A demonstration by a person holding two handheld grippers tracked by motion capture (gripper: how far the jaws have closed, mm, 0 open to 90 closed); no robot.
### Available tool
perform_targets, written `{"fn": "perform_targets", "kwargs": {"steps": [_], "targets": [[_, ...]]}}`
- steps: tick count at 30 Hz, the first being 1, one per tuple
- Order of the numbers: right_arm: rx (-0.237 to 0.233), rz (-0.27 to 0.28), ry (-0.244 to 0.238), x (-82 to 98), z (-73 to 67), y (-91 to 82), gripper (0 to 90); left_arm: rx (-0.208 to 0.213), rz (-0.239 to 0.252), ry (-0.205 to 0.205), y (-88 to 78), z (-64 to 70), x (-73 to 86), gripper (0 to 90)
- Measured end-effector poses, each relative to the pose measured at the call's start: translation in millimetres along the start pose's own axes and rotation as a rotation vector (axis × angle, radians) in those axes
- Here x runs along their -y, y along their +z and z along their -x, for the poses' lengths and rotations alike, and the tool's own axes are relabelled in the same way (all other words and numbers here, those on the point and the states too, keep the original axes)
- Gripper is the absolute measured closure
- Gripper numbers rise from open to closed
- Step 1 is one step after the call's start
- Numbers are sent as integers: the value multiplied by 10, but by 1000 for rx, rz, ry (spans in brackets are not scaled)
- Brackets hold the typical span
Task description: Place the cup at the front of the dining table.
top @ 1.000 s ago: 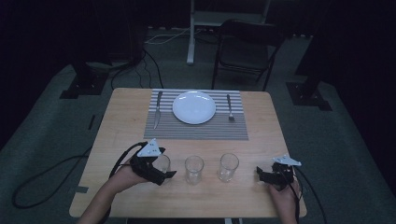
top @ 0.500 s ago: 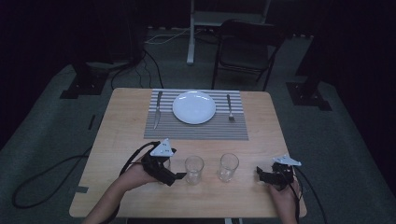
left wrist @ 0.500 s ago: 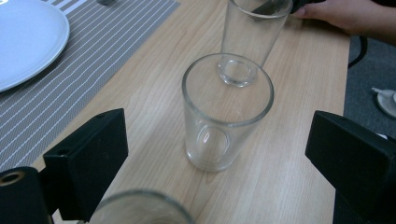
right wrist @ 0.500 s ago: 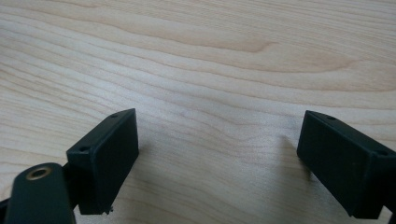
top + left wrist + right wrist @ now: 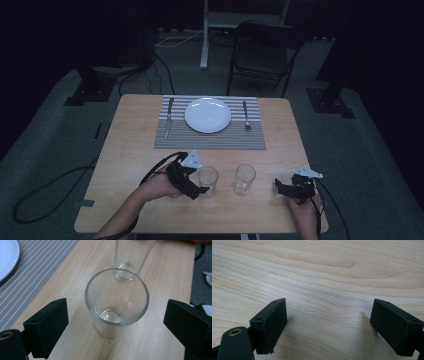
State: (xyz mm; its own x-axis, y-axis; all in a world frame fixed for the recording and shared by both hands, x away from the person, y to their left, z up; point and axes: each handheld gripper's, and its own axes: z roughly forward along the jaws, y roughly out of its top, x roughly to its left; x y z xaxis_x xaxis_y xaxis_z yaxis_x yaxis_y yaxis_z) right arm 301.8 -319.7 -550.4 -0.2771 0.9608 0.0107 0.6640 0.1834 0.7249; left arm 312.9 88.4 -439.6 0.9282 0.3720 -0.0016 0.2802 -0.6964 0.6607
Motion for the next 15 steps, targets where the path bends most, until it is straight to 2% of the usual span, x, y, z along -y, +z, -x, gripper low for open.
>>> {"fn": "perform_targets", "kwargs": {"steps": [11,15], "targets": [[0,0,0,0,0,0,138,-2,-47,10,115,29,-145,62],[0,0,0,0,1,0,138,-3,-73,-2,179,35,-180,62]]}}
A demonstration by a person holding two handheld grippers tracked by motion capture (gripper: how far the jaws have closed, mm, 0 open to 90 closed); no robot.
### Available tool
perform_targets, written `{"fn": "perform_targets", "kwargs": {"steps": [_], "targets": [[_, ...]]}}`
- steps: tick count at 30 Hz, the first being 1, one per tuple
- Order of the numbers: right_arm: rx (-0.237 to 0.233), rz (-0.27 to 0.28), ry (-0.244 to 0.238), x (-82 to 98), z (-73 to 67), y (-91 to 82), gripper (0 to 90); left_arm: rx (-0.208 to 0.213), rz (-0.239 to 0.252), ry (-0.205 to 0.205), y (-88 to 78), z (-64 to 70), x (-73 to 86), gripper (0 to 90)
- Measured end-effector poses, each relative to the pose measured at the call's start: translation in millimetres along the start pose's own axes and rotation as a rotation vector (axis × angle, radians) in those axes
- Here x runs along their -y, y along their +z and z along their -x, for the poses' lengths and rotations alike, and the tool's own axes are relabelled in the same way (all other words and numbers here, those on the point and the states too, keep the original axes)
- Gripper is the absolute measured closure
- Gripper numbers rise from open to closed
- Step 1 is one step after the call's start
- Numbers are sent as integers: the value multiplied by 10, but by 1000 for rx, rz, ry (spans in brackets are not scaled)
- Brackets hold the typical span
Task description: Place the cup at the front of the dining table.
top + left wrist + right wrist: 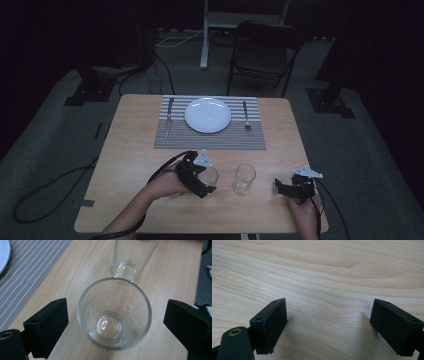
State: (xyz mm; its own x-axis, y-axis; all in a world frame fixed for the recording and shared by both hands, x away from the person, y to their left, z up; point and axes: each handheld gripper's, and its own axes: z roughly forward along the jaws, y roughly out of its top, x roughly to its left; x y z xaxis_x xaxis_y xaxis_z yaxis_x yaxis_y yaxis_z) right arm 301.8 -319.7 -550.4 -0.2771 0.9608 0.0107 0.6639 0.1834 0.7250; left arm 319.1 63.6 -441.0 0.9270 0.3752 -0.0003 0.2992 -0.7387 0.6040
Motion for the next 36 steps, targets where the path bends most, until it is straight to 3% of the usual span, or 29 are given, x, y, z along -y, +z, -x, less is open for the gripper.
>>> {"fn": "perform_targets", "kwargs": {"steps": [2,4,6,8,10,13,24,36], "targets": [[0,0,1,0,0,0,138,-11,-25,-9,32,6,-18,63],[0,0,1,0,0,0,138,-11,-40,-8,44,11,-26,143],[0,0,0,0,0,0,138,-24,-60,-7,60,24,-41,148],[0,0,0,0,0,0,138,-12,-80,-14,80,38,-56,167],[0,0,1,0,0,0,139,-46,-108,-20,105,49,-74,226],[0,0,0,0,0,0,139,-52,-115,-40,125,37,-85,286],[0,0,1,0,-1,0,138,-44,-121,-44,126,39,-93,291],[0,0,1,0,0,0,139,-32,-125,-15,150,84,-140,292]]}}
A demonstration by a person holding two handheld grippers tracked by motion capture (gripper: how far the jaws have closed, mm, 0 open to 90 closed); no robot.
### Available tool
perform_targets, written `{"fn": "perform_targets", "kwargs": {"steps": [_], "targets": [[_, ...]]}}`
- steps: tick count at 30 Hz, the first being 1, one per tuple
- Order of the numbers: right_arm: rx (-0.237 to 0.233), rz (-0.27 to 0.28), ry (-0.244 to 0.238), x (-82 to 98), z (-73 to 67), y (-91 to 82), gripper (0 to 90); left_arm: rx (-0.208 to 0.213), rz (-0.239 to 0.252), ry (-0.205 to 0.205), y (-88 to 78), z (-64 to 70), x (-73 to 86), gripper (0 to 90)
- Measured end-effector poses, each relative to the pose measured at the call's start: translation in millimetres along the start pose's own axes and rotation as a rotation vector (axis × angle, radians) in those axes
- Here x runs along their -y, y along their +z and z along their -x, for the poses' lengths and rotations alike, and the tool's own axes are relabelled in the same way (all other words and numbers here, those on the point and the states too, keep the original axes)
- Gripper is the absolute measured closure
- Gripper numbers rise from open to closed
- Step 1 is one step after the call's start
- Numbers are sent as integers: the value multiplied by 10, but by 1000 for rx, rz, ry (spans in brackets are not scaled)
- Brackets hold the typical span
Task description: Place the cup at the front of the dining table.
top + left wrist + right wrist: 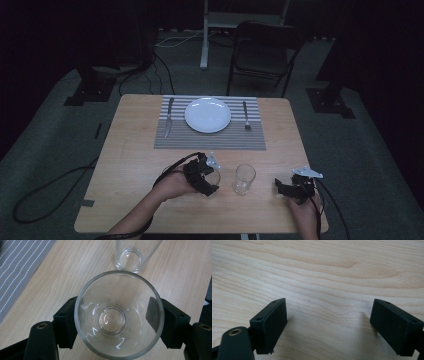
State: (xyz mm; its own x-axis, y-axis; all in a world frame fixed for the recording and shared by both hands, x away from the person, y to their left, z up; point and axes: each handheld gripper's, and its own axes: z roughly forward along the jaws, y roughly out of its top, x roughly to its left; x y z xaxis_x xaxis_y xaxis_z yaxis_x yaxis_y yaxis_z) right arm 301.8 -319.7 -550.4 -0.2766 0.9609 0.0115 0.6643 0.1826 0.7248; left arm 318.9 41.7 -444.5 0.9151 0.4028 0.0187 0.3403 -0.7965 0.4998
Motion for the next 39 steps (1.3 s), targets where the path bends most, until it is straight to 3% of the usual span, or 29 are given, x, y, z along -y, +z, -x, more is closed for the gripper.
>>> {"fn": "perform_targets", "kwargs": {"steps": [17,28,39], "targets": [[0,1,0,0,0,0,139,-40,6,2,-208,-148,-124,292],[1,1,-1,0,1,1,139,-86,45,-57,-417,-399,-172,291],[1,1,0,0,0,0,140,-144,11,-135,-466,-688,-130,292]]}}
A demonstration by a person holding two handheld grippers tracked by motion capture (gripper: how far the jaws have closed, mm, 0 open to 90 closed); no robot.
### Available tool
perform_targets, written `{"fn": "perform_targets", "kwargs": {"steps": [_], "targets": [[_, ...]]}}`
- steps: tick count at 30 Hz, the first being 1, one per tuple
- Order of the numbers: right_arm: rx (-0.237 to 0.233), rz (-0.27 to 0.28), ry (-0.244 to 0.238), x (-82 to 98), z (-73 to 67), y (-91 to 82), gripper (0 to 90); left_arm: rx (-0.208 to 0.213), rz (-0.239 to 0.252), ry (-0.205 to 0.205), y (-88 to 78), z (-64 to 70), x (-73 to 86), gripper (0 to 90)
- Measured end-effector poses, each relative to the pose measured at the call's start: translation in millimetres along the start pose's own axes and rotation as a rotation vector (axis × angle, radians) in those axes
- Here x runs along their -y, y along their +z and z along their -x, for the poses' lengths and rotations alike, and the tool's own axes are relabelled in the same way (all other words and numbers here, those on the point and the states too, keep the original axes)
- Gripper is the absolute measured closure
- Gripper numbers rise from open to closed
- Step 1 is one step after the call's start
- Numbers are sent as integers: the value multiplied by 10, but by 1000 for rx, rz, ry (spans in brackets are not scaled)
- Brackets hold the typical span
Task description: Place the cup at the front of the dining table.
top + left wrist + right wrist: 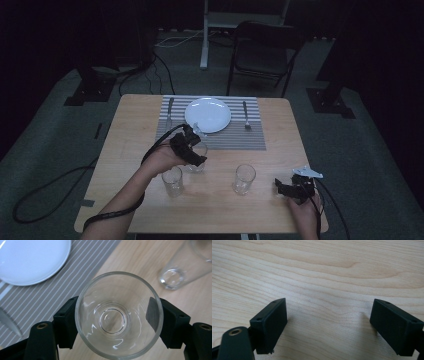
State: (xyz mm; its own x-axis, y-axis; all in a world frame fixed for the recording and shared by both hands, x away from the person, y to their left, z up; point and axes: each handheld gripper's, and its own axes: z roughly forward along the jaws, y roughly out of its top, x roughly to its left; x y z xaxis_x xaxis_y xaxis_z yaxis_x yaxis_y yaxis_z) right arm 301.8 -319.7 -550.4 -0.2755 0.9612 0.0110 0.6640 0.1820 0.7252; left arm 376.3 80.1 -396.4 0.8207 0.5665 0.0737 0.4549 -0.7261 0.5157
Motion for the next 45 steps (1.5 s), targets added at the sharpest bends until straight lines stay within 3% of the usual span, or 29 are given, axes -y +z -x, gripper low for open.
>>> {"fn": "perform_targets", "kwargs": {"steps": [4,15,21,36,42,45], "targets": [[-1,0,0,0,0,0,140,-16,2,-26,-15,-112,5,292],[0,0,0,0,0,0,140,-91,9,-166,58,-428,45,291],[0,-1,0,0,0,0,140,-120,14,-208,102,-588,64,292],[0,0,0,0,0,0,140,-200,23,-352,272,-1011,-51,292],[0,0,0,0,0,0,140,-222,6,-370,373,-1134,-83,292],[0,0,0,0,0,0,140,-214,23,-384,420,-1209,-86,292]]}}
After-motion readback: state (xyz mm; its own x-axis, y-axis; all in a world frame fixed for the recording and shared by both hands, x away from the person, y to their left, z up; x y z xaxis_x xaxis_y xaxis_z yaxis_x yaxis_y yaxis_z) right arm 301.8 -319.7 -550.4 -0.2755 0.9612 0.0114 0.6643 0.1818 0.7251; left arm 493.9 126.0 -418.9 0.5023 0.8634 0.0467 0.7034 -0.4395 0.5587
